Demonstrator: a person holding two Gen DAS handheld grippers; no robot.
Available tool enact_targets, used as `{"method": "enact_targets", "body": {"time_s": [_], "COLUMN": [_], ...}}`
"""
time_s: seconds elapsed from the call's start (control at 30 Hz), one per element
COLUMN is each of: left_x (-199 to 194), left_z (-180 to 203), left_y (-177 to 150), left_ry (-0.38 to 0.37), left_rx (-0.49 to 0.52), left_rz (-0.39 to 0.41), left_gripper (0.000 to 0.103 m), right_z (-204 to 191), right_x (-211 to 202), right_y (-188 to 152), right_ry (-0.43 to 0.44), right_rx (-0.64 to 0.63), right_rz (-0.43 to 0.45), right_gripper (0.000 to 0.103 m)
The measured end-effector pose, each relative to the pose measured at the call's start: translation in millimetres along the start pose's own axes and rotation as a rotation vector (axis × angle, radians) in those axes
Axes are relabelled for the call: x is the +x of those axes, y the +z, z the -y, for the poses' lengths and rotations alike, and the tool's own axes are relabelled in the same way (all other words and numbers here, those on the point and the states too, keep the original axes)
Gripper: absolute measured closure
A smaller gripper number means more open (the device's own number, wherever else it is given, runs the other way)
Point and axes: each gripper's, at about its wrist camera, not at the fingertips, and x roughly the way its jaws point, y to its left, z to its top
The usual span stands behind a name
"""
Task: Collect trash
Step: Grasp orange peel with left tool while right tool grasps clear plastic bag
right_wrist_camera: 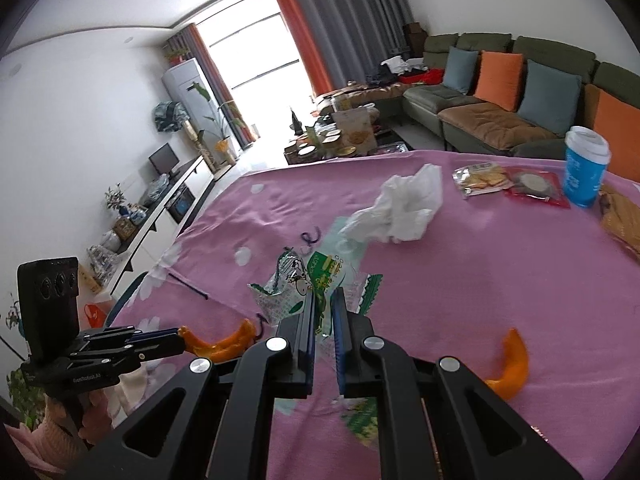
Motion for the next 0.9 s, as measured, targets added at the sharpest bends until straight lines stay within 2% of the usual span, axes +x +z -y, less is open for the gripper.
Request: {"method": "enact_targets", "body": {"time_s": [0.1,0.13,0.2,0.27,0.3,0.43,0.5,0.7,0.9], "left_x": [-4.3,-4.7,-3.3,0.0,1.3,9.3,10.0,5.1,-17.5], "left_z": [-4.9,-6.1,-7.0,-8.1,-8.0,-6.7,-7.9,-12.2,-19.5], "left_y": [-4.7,-5.6,-6.1,-5.5,-5.5,-8.1,-9.8,-13.0,-15.4], "left_ry": [-0.005,0.014,0.019,0.028,0.032,0.037,0.041,0.031,0.046], "left_rx": [-0.008,-0.008,-0.008,-0.013,-0.012,-0.004,-0.006,-0.027,-0.046], "left_rz": [-0.005,-0.005,-0.006,-0.011,-0.014,-0.044,-0.046,-0.036,0.011], "left_gripper": [0.089,0.087,0.073,0.065,0.064,0.067,0.079,0.085,0.088], "right_z": [-6.3,-7.7,-11.0,-14.5,-16.3,-23.0,-24.8,-35.6,-52.5], "right_x": [5.4,6.9,10.3,12.8,13.7,16.9,17.4,21.1,25.2], "right_y": [-1.0,-1.2,-2.1,-2.6,-3.2,-4.7,-4.8,-4.8,-2.3], "right_ry": [0.018,0.022,0.033,0.04,0.043,0.055,0.062,0.083,0.116], "right_rx": [-0.004,-0.004,-0.004,-0.008,-0.01,-0.017,-0.02,-0.037,-0.068], "right_rz": [-0.01,-0.012,-0.019,-0.024,-0.026,-0.034,-0.036,-0.044,-0.048], "right_gripper": [0.096,0.096,0.096,0.096,0.096,0.096,0.096,0.096,0.096]}}
